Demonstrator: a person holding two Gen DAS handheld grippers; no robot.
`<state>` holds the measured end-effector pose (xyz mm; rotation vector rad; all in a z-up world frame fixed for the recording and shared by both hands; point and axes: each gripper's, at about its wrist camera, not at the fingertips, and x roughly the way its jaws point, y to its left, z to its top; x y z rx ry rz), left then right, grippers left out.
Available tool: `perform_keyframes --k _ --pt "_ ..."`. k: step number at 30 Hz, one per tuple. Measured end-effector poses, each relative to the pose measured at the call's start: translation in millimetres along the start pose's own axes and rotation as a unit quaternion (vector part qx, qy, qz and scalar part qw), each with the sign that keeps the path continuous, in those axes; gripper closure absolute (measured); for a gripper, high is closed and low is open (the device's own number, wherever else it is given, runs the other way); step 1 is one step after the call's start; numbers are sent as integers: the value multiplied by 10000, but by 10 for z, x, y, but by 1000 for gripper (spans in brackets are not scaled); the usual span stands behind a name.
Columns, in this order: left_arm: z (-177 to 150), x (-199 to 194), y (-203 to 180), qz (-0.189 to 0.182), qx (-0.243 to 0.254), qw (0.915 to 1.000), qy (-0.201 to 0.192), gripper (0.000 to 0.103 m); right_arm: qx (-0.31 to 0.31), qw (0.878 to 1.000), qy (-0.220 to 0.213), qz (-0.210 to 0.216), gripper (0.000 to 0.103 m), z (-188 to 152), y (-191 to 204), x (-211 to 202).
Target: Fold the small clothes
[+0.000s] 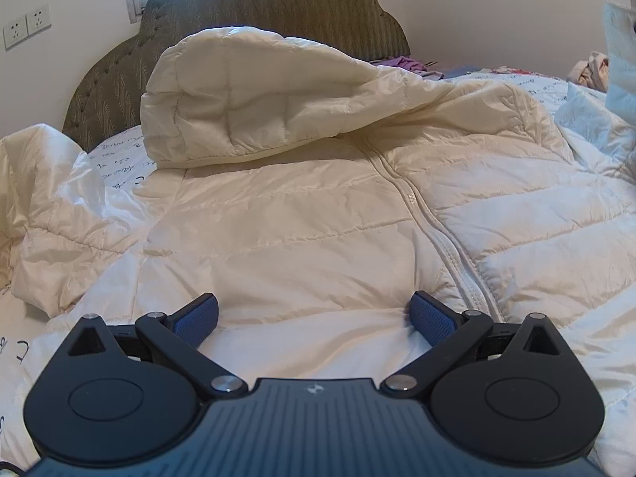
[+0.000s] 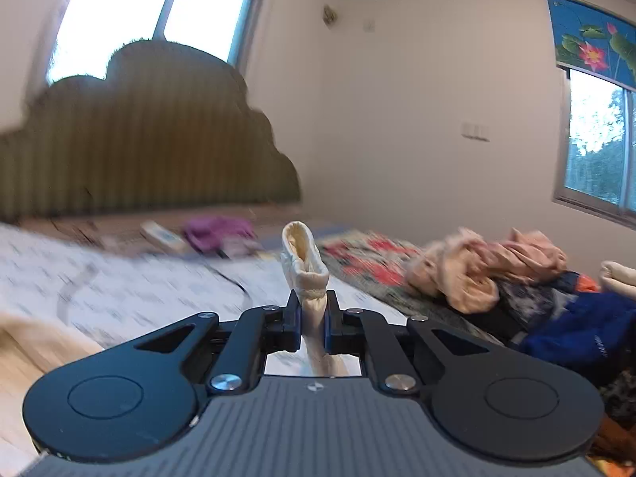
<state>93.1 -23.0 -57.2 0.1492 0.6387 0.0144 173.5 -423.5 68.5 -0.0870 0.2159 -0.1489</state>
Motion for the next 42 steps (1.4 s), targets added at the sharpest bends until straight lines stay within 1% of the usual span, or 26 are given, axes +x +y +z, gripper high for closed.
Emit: perform_keyframes --k 3,6,9,12,13,16,17,21,23,26,31,33,34,35,37,38,39,40,41,42 --pt "3 5 41 -68 -107 9999 20 0 159 9977 -237 616 91 185 342 -195" --pt "2 8 63 -109 -173 9998 35 0 205 9915 -207 1269 91 240 757 -309" --pt "4 -22 98 27 -295 9996 -41 0 284 9811 108 1909 91 172 1171 -320" --pt "1 -137 162 214 -467 9980 -377 0 334 9672 572 2453 91 12 1579 -261" --pt "8 -169 184 283 -505 9971 -490 0 309 9632 713 2574 91 -48 1718 -245" --pt "35 -199 243 623 -605 9942 -630 0 255 9505 1093 2897 91 -222 2085 -219" --pt "42 -194 271 727 -668 9932 -619 0 265 9452 1207 3022 91 -281 2253 -238" --pt "63 -133 425 1165 -980 9872 -482 0 123 9309 1545 3309 91 -425 2702 -237" --pt "58 -74 504 1194 -1136 9858 -314 0 56 9241 1678 3434 91 -485 2881 -223" --pt "34 -2 582 1106 -1311 9852 -71 0 -14 9159 1794 3591 91 -556 3075 -241" --pt "22 -1 566 1143 -1282 9851 -78 0 43 9062 1836 3810 91 -574 3274 -308" --pt "21 11 571 1152 -1292 9849 -63 0 64 8999 1861 3944 90 -590 3338 -286" --pt "23 15 577 1152 -1305 9847 -56 0 56 8955 1909 4021 84 -598 3365 -255" --pt "21 19 580 1152 -1313 9846 -46 0 51 8881 2013 4132 75 -614 3401 -226" --pt "18 32 580 1152 -1318 9846 -20 0 242 8686 2305 4380 51 -656 3406 -138" --pt "18 38 578 1159 -1308 9846 -9 0 457 8582 2453 4486 48 -669 3373 -87" --pt "17 44 573 1167 -1295 9847 2 0 644 8521 2502 4552 48 -656 3315 -75" --pt "18 48 571 1175 -1285 9847 12 0 799 8485 2440 4627 48 -609 3231 -76" --pt "18 52 571 1178 -1279 9848 22 0 918 8483 2296 4682 48 -535 3114 -94" --pt "17 55 573 1175 -1279 9848 30 0 965 8528 2133 4669 48 -457 2992 -117"
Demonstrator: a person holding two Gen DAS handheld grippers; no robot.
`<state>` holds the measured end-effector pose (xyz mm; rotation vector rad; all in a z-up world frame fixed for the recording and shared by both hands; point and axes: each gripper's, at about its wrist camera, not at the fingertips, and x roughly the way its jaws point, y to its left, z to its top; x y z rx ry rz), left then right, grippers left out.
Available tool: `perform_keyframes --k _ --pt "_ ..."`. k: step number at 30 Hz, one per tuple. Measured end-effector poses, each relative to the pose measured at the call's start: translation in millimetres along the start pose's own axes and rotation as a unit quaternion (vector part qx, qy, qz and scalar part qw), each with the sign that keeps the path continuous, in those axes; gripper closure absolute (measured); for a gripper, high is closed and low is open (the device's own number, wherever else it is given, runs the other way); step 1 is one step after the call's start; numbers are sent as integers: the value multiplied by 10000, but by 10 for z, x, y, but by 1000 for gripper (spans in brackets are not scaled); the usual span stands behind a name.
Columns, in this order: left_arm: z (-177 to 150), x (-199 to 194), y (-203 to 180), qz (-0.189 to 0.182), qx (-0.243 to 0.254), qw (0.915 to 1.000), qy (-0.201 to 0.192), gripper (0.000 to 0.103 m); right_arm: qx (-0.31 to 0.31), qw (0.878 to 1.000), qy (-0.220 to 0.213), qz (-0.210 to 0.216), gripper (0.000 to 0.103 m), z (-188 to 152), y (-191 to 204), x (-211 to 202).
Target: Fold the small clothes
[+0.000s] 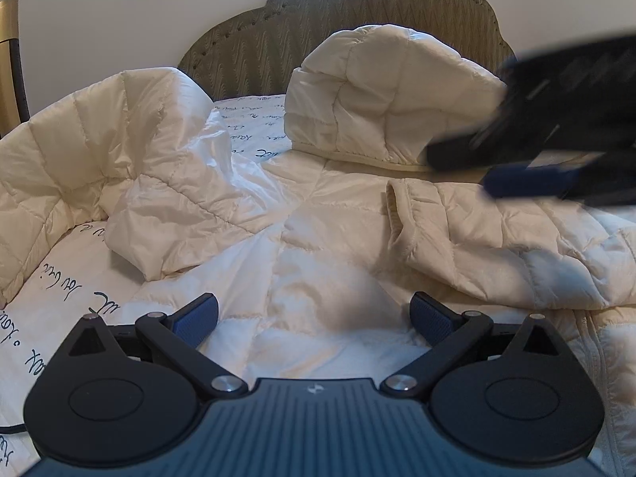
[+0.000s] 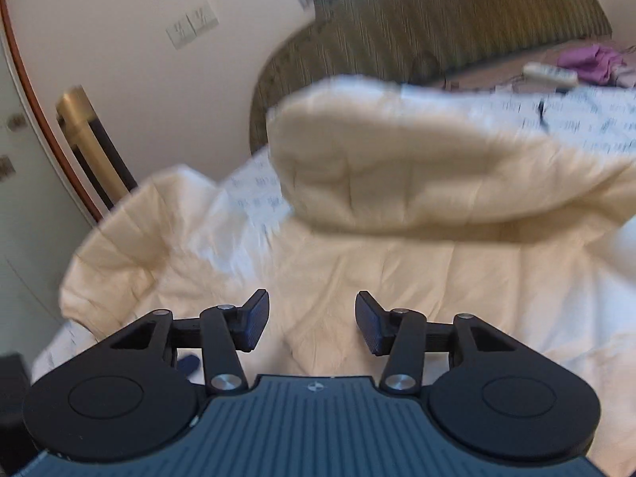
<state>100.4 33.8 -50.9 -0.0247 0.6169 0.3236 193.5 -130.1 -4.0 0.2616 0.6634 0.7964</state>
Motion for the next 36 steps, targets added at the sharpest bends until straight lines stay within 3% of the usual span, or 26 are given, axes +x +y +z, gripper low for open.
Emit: perform_keyframes --k 3,5,9,11,13,16,18,20,23,25,27,32,36 --pt "5 14 9 -31 -19 10000 38 0 -200 9982 -212 -516 48 138 -88 -290" --pt "6 18 9 -37 -18 10000 49 0 -151 9960 10 -884 46 141 -204 -339" --pt "5 16 2 -19 3 10000 41 0 205 9905 825 -1084 46 -121 -442 -97" --pt "8 14 3 1 5 10000 35 0 79 9904 778 -1141 45 -233 -423 -29" --pt "23 -20 -2 140 50 9999 78 0 115 9932 572 -1005 48 -215 -373 -85" --pt "121 -145 -34 301 335 9990 -62 0 421 9974 393 -434 42 -184 -380 -109" --pt "249 -208 -75 294 577 9977 -217 0 383 9949 685 -635 42 -166 -372 13" --pt "389 -176 -86 150 576 9979 -273 0 194 9944 589 -854 41 -117 -329 5" --pt "487 83 -104 77 433 9990 -27 0 536 9968 237 -542 40 52 -346 -60" --pt "461 289 -116 135 402 9988 248 0 946 9950 115 -303 30 148 -408 -37" --pt "394 388 -86 83 289 9990 336 0 1283 9913 250 -179 22 228 -484 107" --pt "271 390 -82 15 350 9993 113 0 1206 9893 823 -44 22 470 -555 691" --pt "245 387 -125 57 468 9989 73 0 1018 9944 259 -104 22 942 -568 906"
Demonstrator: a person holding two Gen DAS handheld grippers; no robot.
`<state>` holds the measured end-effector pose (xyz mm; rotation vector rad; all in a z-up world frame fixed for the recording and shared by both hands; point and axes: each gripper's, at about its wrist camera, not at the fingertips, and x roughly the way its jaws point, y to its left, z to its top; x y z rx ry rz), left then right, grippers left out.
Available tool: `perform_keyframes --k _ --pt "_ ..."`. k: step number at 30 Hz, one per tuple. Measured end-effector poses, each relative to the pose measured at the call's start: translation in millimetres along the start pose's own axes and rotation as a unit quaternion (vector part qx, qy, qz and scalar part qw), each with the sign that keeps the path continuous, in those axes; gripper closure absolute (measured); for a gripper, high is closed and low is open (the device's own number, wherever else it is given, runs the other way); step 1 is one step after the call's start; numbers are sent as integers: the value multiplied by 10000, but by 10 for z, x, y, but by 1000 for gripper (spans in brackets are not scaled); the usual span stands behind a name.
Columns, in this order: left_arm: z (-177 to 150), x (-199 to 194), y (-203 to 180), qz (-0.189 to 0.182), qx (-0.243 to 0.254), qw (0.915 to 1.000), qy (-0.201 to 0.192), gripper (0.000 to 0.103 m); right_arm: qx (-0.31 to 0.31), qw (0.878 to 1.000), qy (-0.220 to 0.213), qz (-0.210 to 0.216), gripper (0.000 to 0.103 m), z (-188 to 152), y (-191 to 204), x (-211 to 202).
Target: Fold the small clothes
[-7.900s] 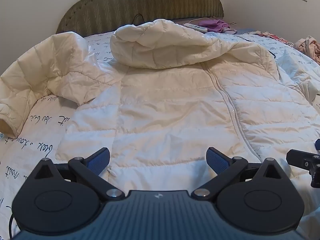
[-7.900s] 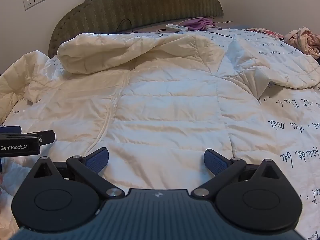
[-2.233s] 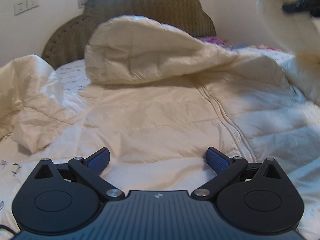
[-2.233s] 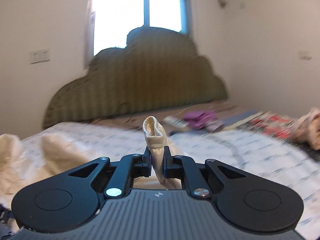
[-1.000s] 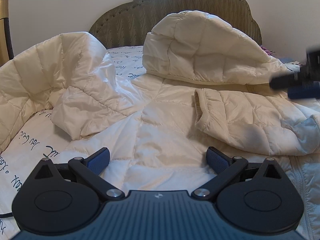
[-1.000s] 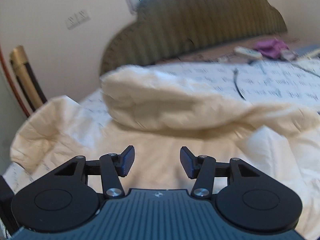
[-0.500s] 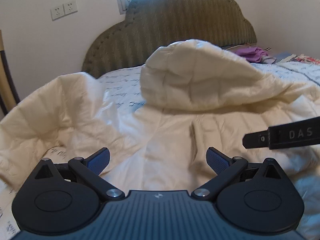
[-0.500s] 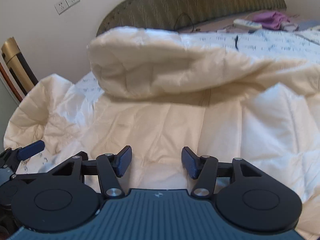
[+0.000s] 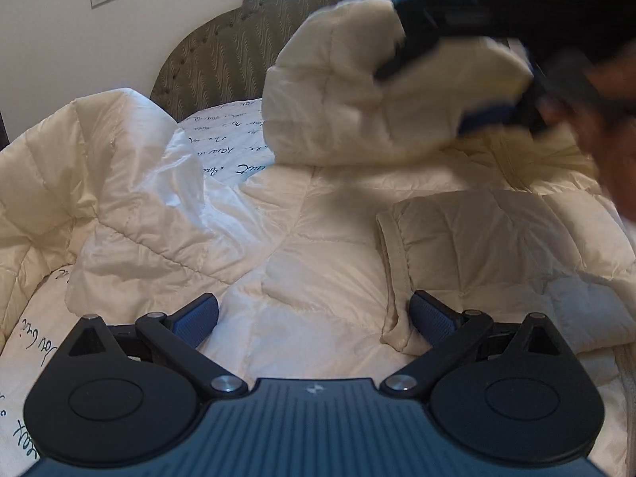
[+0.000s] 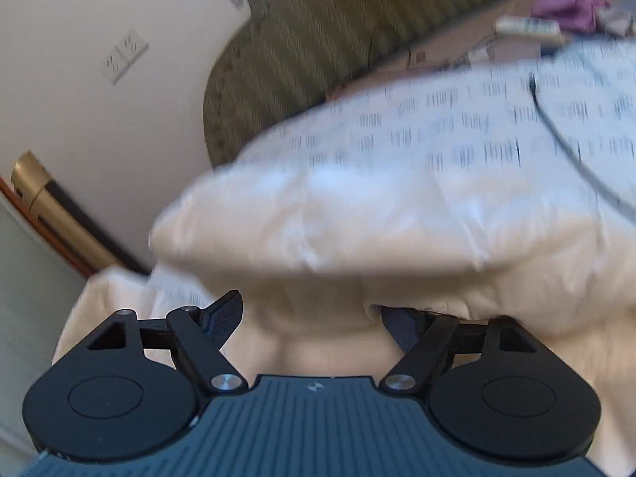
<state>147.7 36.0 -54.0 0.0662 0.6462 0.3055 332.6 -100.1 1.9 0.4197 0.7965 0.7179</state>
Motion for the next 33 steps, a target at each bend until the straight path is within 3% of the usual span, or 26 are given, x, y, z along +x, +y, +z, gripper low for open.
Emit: perform_keyframes --k 6,10,16,18,24,33 --pt "3 44 40 -83 -76 9999 69 0 90 9923 -1159 -437 20 660 -189 -47" --pt "18 90 90 -124 -119 9998 94 0 3 9848 -1361 -1077 18 834 -374 -86" --pt "21 101 88 -110 -106 9998 92 0 -115 9794 -1746 -1011 18 783 -513 -468" --pt "19 104 89 -111 -109 9998 93 0 -155 9802 -1731 -950 18 796 -540 -546" --pt "19 105 90 -117 -119 9998 94 0 502 9889 -1396 -36 19 903 -624 -470" --pt "14 103 88 -130 -155 9997 108 0 465 9934 -1040 101 19 1142 -477 115"
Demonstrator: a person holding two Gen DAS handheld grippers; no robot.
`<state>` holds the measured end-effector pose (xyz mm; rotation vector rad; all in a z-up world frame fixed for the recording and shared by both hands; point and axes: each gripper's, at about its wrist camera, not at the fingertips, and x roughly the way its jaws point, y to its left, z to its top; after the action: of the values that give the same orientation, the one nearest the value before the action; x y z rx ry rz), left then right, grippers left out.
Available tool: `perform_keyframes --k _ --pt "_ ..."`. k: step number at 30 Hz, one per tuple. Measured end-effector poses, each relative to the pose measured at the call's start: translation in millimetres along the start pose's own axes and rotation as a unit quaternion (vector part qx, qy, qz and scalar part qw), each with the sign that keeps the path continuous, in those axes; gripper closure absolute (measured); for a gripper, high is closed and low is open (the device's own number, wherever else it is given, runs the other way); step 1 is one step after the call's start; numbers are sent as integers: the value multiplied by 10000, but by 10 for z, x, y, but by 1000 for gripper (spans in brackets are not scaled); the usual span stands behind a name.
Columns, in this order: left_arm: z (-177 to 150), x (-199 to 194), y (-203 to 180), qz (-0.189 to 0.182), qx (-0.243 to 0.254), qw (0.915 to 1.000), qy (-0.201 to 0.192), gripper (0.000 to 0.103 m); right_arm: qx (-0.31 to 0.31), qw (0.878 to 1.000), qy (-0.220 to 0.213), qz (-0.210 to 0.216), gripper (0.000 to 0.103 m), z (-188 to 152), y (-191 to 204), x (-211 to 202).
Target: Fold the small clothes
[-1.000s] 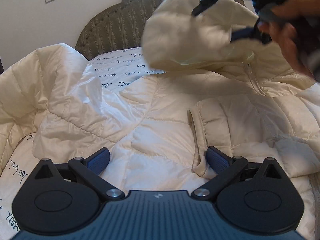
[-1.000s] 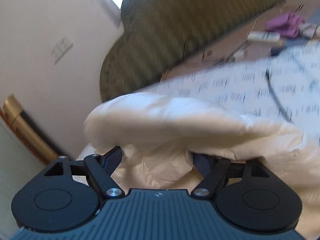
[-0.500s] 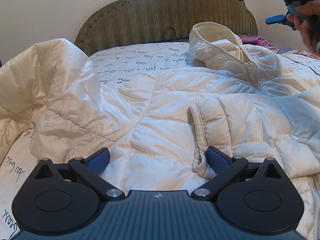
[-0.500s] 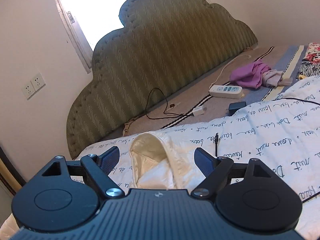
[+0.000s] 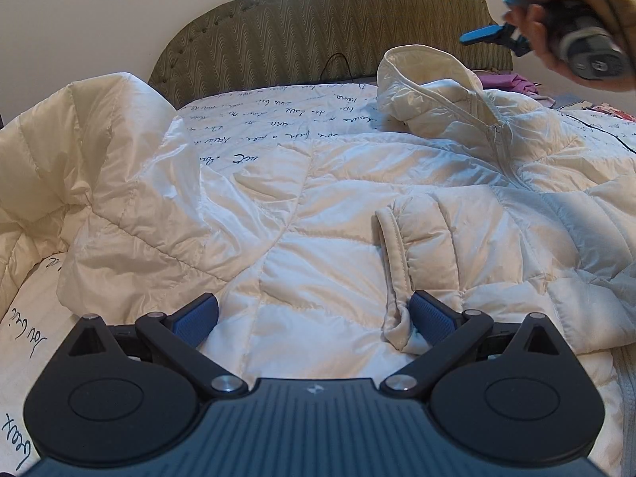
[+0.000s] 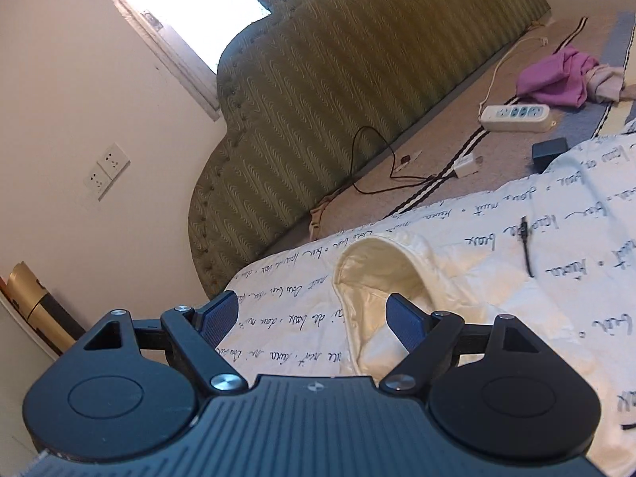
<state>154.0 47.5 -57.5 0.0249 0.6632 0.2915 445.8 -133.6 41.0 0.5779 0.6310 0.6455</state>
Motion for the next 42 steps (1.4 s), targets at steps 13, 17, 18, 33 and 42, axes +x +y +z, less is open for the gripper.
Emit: perform_keyframes --k 13,17,18,33,42 --pt "1 2 6 -16 -24 10000 3 0 583 9975 -56 -393 25 12 -214 1127" --pt "-1 4 6 -32 -54 10000 5 0 623 9964 -28 -570 51 69 -231 1351" --pt "0 5 5 -35 -57 10000 6 0 611 9960 -3 -659 61 81 -224 1384" --pt "-5 10 8 -40 -74 10000 10 0 -512 9917 -1044 -542 95 372 388 -90" --pt "-6 15 5 -41 -76 10000 10 0 -769 9882 -1283 -319 95 280 661 -1212"
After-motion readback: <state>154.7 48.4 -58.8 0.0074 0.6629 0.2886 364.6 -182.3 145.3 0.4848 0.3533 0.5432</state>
